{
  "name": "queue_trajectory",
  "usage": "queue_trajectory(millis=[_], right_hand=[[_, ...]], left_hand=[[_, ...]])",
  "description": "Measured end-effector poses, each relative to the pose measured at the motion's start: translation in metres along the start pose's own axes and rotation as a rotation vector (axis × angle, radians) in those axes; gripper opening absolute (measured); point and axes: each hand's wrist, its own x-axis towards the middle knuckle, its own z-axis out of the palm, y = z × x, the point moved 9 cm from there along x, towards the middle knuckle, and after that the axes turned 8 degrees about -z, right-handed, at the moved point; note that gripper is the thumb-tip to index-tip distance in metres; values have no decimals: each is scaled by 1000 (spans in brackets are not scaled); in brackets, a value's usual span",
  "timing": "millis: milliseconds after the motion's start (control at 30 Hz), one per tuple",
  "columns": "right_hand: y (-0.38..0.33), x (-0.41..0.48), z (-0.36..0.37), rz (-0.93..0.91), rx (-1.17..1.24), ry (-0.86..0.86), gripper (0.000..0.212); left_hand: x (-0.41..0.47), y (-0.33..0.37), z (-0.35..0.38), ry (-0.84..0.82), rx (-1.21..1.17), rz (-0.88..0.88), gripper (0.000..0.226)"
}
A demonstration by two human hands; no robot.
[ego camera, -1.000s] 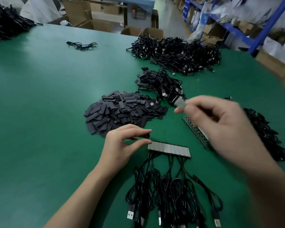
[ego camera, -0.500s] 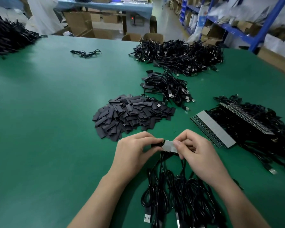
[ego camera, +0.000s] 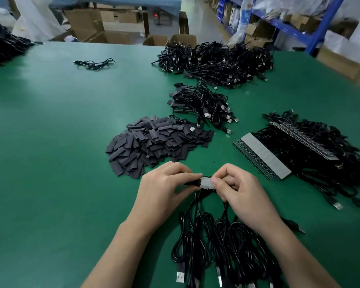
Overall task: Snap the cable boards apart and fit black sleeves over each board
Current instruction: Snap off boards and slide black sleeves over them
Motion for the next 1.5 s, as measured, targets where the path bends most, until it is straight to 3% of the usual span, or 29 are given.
queue_trajectory(millis=[700,900,1167,1500], right_hand=[[8,2,-5,24,45,-26,17],[8,2,-4,31,50,-25,18],[-3,0,-3,-18,-66,1,21],[-4,-1,-2,-14,-110,6,21]], left_hand=[[4,-10,7,-98,-328,-187,25],[5,-10,5,-82,-327,-197,23],[2,-5,5,-71,-133,-130,25],[2,-7,6,-72,-184,-170,27]])
